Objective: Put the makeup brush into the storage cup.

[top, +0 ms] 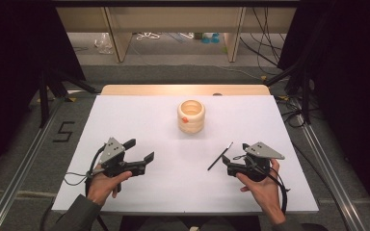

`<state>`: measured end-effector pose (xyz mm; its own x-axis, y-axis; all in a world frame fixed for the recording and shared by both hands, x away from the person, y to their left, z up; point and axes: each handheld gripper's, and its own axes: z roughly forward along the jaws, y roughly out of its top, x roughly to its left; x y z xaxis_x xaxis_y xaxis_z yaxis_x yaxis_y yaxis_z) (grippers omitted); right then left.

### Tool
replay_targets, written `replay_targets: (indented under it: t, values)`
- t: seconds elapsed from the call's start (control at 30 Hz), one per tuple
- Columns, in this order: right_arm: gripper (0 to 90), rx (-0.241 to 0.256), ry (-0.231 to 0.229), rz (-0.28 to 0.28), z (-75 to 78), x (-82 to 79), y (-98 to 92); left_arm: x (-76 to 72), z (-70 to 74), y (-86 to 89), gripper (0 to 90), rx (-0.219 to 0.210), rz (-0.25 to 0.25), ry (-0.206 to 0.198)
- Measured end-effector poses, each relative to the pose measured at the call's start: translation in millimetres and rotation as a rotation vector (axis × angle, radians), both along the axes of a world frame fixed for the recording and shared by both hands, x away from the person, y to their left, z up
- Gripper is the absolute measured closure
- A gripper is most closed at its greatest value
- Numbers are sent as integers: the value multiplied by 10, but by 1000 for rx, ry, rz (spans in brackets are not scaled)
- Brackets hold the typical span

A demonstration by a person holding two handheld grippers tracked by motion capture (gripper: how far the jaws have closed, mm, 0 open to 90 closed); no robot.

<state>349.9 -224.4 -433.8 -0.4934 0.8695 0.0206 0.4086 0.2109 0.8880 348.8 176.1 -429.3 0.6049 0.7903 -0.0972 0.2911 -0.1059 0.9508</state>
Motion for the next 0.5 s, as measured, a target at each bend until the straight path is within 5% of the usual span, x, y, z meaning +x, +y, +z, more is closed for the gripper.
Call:
replay_targets:
  t: [0.1,0.2,0.5]
  values:
    - [160,-23,24,-5,-5,27,-27,-1,-2,-5,158,-7,3,11]
    - [160,5,67,-5,-27,67,-48,-2,0,-6,158,-7,3,11]
    - [164,-12,83,-22,-28,128,-82,-14,0,-30,158,9,-5,4]
